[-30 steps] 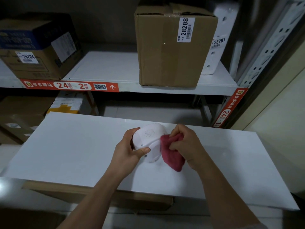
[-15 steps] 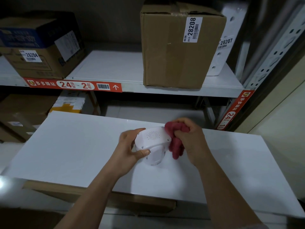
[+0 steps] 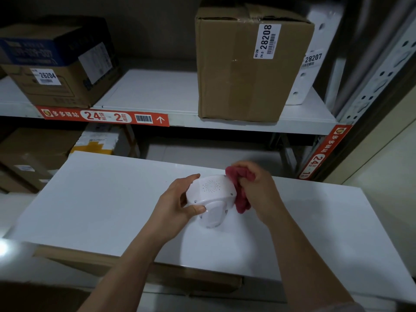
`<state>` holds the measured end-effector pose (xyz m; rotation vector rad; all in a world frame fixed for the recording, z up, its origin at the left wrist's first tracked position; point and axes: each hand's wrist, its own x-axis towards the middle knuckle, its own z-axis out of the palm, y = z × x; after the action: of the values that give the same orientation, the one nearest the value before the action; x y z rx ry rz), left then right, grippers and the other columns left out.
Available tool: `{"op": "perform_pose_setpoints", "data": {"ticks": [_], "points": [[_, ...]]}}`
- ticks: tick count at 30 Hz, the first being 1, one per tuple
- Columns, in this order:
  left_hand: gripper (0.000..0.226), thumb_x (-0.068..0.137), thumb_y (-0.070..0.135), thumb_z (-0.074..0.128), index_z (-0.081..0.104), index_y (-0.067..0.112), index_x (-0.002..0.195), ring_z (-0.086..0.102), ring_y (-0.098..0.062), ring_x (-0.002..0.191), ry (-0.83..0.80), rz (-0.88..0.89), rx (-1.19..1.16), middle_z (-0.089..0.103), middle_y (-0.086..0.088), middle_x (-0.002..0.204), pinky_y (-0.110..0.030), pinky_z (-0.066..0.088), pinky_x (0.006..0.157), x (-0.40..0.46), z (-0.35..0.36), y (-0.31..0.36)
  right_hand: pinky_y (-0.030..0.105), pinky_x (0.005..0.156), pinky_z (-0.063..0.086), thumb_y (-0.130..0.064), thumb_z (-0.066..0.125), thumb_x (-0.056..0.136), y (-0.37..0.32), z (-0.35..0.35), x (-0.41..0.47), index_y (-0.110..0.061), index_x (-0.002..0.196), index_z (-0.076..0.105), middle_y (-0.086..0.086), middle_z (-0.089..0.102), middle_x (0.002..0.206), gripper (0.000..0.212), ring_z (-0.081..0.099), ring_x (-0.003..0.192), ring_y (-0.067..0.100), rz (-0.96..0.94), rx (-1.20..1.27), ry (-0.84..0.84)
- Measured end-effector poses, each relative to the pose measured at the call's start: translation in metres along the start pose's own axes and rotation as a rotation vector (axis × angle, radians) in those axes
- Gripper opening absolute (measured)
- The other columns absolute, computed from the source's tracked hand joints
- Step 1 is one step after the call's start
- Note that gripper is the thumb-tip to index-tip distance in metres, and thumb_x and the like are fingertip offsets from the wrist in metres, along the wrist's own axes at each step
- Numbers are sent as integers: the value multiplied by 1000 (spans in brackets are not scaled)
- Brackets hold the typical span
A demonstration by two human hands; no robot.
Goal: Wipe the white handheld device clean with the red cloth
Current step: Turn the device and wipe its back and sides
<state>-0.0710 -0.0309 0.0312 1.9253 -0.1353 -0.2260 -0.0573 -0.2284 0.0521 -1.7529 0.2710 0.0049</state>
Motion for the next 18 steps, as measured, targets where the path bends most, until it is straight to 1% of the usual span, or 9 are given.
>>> {"op": "perform_pose_setpoints", "data": {"ticks": [4, 5, 7, 10, 12, 13, 15, 17, 18], "points": [[61, 77, 1, 74, 51, 37, 121, 57, -13, 115, -6, -30, -48, 57, 12, 124, -19, 50, 87, 0, 0, 0, 18, 33, 31, 2, 38, 84, 17, 5, -3, -21, 84, 66, 26, 60, 59, 36, 49, 37, 31, 102, -39, -2], [60, 77, 1, 74, 53, 38, 118, 58, -14, 115, -14, -27, -52, 58, 12, 124, -21, 52, 89, 1, -1, 0, 19, 34, 31, 3, 37, 83, 19, 6, -3, -21, 83, 66, 27, 59, 58, 38, 48, 36, 29, 110, -44, -4], [61, 78, 0, 73, 54, 44, 116, 58, -12, 115, -26, -16, -56, 59, 14, 124, -24, 52, 94, 1, -4, -1, 23, 37, 34, 5, 36, 82, 17, 8, 0, -21, 81, 67, 19, 61, 60, 41, 46, 34, 26, 111, -63, -14], [67, 79, -2, 71, 49, 53, 111, 56, 4, 112, -49, 17, -34, 54, 26, 122, -6, 46, 86, 1, -9, -2, 33, 41, 38, 6, 36, 81, 2, 8, 8, -22, 81, 69, 5, 70, 82, 44, 46, 36, 25, 43, -131, -85], [68, 79, -2, 71, 48, 52, 113, 52, 13, 111, -62, 29, -14, 51, 28, 121, -1, 42, 83, 2, -10, -2, 28, 42, 39, 12, 35, 81, -14, 7, 11, -17, 88, 69, 4, 71, 94, 45, 50, 37, 11, -12, -153, -147], [68, 79, -2, 71, 48, 51, 115, 51, 15, 110, -66, 32, -8, 51, 27, 122, -1, 42, 84, 2, -10, -3, 23, 40, 39, 16, 34, 79, -21, 5, 11, -12, 91, 69, 6, 70, 97, 46, 51, 38, 2, -39, -150, -171], [68, 79, -4, 70, 49, 46, 119, 51, 16, 111, -65, 29, -28, 52, 24, 123, -1, 42, 86, 2, -9, -3, 9, 40, 38, 24, 33, 77, -35, 4, 9, -1, 96, 68, 9, 67, 94, 47, 55, 43, -8, -80, -144, -219], [68, 78, -5, 70, 51, 43, 122, 52, 16, 110, -56, 21, -49, 53, 24, 123, -1, 42, 84, 2, -8, -3, 4, 41, 37, 26, 32, 77, -39, 4, 8, 3, 96, 67, 11, 66, 92, 46, 55, 43, -9, -89, -164, -241], [68, 78, -5, 70, 51, 42, 123, 52, 19, 108, -52, 14, -56, 53, 25, 123, 0, 42, 82, 2, -8, -3, 7, 41, 38, 25, 33, 77, -36, 3, 8, 1, 92, 68, 12, 67, 94, 45, 54, 41, -5, -92, -176, -227]]}}
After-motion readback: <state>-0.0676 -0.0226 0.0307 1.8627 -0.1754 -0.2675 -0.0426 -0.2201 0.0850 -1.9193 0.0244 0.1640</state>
